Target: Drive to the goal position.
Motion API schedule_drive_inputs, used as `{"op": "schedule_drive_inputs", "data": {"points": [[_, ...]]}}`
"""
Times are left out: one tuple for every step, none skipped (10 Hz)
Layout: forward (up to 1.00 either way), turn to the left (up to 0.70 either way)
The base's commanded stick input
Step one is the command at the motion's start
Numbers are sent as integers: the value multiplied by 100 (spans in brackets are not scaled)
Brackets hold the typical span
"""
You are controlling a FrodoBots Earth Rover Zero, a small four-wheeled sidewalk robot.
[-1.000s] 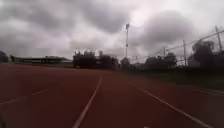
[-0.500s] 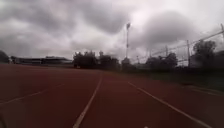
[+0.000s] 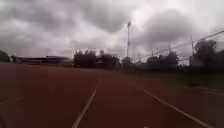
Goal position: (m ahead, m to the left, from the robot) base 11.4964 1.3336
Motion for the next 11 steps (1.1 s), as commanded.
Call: {"op": "schedule_drive_inputs", "data": {"points": [[70,0],[70,0],[70,0],[70,0],[70,0],[70,0],[70,0],[70,0],[70,0],[70,0],[70,0]]}}
